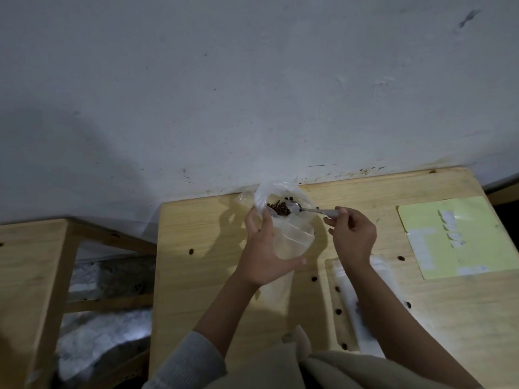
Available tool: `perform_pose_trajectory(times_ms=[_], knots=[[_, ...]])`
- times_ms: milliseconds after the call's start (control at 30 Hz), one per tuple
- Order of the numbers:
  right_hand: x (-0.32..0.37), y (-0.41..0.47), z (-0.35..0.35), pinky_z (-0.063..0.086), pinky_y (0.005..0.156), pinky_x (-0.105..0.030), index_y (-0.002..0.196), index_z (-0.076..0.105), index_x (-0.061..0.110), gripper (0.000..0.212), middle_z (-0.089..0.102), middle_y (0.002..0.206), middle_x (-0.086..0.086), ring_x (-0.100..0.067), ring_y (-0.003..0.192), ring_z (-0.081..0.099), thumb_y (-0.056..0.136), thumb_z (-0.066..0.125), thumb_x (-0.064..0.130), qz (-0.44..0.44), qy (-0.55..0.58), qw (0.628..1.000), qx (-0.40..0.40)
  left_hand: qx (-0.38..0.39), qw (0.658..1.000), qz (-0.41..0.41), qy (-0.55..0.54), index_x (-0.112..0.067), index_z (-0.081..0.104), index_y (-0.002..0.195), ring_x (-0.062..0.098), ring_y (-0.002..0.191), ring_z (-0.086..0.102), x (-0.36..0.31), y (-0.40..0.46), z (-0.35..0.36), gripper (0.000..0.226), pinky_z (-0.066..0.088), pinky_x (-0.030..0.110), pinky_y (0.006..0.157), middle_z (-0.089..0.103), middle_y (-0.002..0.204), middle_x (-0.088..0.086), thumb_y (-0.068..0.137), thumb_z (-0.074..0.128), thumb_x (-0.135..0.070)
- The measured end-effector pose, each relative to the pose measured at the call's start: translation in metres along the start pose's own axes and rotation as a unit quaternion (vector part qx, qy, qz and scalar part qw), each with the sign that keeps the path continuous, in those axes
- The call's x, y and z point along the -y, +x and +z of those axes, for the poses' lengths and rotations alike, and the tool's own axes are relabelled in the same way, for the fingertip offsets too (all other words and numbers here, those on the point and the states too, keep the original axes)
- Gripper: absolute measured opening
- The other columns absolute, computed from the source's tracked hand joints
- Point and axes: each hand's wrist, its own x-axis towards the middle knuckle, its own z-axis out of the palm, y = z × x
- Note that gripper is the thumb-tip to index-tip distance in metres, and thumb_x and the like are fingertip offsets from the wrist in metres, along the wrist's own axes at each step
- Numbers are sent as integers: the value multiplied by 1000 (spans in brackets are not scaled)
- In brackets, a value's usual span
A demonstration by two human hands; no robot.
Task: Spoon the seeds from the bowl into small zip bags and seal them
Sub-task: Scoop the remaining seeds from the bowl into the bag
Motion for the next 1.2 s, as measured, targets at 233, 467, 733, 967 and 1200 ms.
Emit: perform_pose_trajectory(times_ms=[233,467,733,967,1200], knots=[[-2,11,3,57,72,-51,81,65,18,20,68,67,-2,-23,71,70,93,49,20,20,1,999,-27,1,1000,-17,-4,-23,-10,150,17,132,35,0,0,-3,132,41,31,104,-13,145,-21,61,83,-53],[3,19,0,50,58,-25,93,64,3,25,71,68,-9,-19,59,66,94,46,20,-198,-115,973,-27,-16,999,22,47,-24,-6,151,20,138,30,-3,-6,-2,125,45,37,102,-16,149,-16,63,77,-58],[-7,14,15,56,68,-30,82,66,13,24,68,64,0,-21,65,69,93,46,18,-49,-47,998,-4,-1,999,-32,-23,-23,-6,152,7,114,40,-11,-9,-2,127,37,14,88,-8,147,-17,64,82,-49],[-11,9,12,59,74,-42,90,65,1,22,69,78,-18,-23,69,70,97,46,12,225,132,965,-19,-1,998,-52,-32,-22,-2,152,7,113,40,-6,-10,-11,125,38,16,89,-5,149,-15,64,82,-50],[-4,8,4,59,73,-40,85,63,2,22,67,73,-19,-25,69,71,96,46,10,180,154,971,-30,-12,997,-68,-38,-24,-2,152,11,120,42,-1,-9,-16,126,40,20,92,-7,149,-18,63,83,-48]])
